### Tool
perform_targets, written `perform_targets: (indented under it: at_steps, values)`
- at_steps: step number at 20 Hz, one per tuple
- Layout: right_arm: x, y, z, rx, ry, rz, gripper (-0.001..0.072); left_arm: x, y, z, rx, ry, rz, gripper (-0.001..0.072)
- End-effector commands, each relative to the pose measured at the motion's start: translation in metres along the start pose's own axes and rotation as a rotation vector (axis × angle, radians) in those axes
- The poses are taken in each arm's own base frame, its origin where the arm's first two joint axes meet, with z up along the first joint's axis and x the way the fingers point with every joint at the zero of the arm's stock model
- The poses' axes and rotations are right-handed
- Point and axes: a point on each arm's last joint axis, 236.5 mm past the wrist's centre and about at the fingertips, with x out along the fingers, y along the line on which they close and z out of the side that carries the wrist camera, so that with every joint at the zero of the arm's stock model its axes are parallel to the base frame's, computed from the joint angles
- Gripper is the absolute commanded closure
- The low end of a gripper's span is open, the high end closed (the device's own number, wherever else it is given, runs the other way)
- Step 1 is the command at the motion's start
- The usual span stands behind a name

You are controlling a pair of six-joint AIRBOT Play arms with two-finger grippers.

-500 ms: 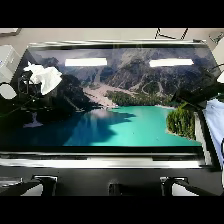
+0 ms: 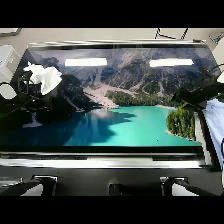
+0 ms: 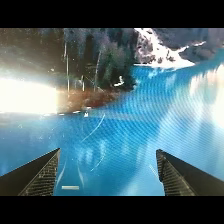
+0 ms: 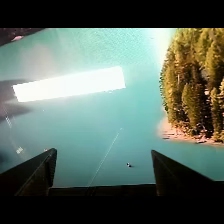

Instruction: Fold the clothes and pants, and hang the long-sleeved shirts on hangers.

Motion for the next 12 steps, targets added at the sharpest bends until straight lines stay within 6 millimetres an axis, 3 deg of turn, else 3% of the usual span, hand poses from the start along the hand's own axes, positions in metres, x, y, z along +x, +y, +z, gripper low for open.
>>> perform_targets:
  at_steps: [1,4,5,9,12]
  values:
    - [0.0,0.0,0.0,-0.001,0.001,0.0,0.0034,0.0,0.0,0.0,0.001,0.0,0.0,-0.0004]
    - [0.0,0.001,0.003,0.002,-0.013,0.003,0.0034,0.0,0.0,0.0,0.0,0.0,0.0,-0.0004]
    - [0.0,0.002,0.013,0.0,-0.057,0.006,0.0034,0.0,-0.001,0.006,0.0,-0.025,-0.002,-0.0004]
    - [-0.004,0.004,0.046,-0.001,-0.194,0.014,0.0034,0.003,-0.006,0.066,-0.004,-0.263,-0.023,-0.0004]
    - [-0.009,0.004,0.065,-0.007,-0.28,0.015,0.0034,-0.005,0.002,0.143,-0.082,-0.579,-0.044,-0.0003]
